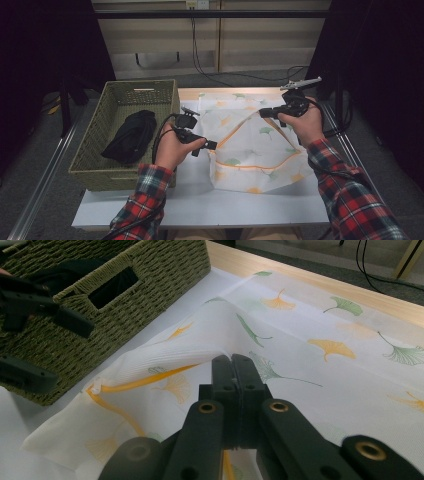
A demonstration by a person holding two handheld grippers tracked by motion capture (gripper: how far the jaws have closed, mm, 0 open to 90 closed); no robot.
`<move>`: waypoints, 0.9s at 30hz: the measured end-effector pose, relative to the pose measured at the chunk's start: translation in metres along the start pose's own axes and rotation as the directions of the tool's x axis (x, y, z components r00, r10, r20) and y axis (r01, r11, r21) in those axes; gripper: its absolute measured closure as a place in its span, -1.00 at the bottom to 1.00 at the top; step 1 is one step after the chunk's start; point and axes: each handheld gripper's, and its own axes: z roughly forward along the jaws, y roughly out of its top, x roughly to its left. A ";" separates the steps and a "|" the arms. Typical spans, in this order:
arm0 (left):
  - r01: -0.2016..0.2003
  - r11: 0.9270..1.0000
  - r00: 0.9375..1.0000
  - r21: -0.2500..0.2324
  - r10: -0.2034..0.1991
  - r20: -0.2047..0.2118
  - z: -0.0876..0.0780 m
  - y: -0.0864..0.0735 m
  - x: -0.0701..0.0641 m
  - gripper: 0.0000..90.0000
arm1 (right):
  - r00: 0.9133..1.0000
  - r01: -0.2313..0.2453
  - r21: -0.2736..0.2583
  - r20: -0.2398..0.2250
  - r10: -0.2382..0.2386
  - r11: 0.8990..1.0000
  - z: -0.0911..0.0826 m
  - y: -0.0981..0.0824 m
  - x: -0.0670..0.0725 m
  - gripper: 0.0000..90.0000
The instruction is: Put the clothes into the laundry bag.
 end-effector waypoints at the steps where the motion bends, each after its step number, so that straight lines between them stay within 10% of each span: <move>1: -0.001 1.000 1.000 -0.001 0.001 -0.010 -0.003 0.001 0.001 -0.93 | 1.000 0.003 0.002 -0.003 -0.003 1.000 0.000 0.000 0.000 1.00; 27: 0.054 0.998 0.996 -0.028 -0.056 -0.070 -0.046 0.013 0.041 -0.92 | 1.000 0.009 0.011 0.000 -0.009 1.000 0.004 -0.001 0.003 1.00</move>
